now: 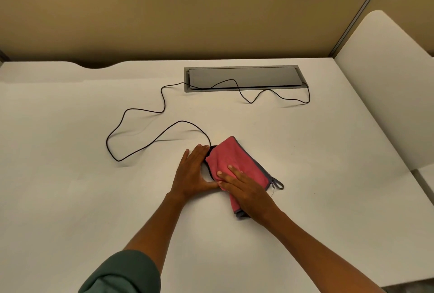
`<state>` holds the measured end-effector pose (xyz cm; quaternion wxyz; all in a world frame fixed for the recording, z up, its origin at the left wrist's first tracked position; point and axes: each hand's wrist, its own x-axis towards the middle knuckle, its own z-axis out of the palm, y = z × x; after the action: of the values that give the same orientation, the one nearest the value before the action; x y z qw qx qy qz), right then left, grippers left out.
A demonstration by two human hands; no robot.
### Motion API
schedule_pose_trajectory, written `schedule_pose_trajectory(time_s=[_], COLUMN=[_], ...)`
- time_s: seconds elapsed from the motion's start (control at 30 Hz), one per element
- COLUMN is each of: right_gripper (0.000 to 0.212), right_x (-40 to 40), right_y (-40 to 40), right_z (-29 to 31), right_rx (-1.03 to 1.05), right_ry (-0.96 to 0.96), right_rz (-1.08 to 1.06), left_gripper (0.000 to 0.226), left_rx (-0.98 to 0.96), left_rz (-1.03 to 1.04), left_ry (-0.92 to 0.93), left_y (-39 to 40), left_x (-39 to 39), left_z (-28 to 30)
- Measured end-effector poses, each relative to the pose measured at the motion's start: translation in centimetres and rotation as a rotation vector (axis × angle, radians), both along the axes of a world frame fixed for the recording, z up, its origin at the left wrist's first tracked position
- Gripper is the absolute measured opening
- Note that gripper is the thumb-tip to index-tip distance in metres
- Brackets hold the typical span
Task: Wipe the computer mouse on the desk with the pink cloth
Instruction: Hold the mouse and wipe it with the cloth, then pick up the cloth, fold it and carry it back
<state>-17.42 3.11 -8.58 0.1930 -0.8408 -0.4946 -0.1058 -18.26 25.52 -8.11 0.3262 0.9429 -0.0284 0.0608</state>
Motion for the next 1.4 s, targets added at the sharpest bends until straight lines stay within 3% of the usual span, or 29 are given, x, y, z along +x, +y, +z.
schedule_pose_trajectory(time_s=[0.2,0.37,0.5,0.57,0.63,1.03,1.23,1.33,1.4], right_gripper=[0.038,0.045,0.062,0.045,0.066,0.079,0.103,0.115,0.107], right_x=[0.4,2.5,3.9,3.7,3.2,1.7,2.1,1.9,1.4], right_y=[-2.3,-4.2,-4.9,-4.8,-4.2,-4.3,-5.3,-4.3,-3.7], right_z=[-0.6,-1.4,-0.2,0.8,2.0,3.7,4.0,5.6,6.2], right_rx=[-0.048,-0.062,-0.226,-0.26,-0.274,-0.206,-0.219,-0.116,-0.09], right_ry=[0.021,0.053,0.147,0.149,0.235,0.344,0.498,0.646,0.695], right_rz=[-0.043,-0.198,-0.346,-0.443,-0.524,-0.629,-0.726,-0.776,-0.801], left_gripper=[0.118,0.119,0.122,0.125,0.129,0.119,0.11,0.106,0.109], left_rx=[0.025,0.035,0.041,0.036,0.032,0.04,-0.004,-0.033,-0.032], left_rz=[0.023,0.013,0.013,0.007,-0.004,-0.066,-0.057,-0.021,-0.022], left_ry=[0.02,0.052,0.065,0.081,0.105,0.164,0.149,0.141,0.141], left_y=[0.1,0.2,0.2,0.2,0.2,0.0,0.1,0.5,0.5], left_x=[0.1,0.1,-0.1,-0.2,-0.2,-1.2,-1.2,-1.3,-1.8], left_z=[-0.3,-0.2,0.0,0.1,0.2,2.5,5.3,6.1,6.5])
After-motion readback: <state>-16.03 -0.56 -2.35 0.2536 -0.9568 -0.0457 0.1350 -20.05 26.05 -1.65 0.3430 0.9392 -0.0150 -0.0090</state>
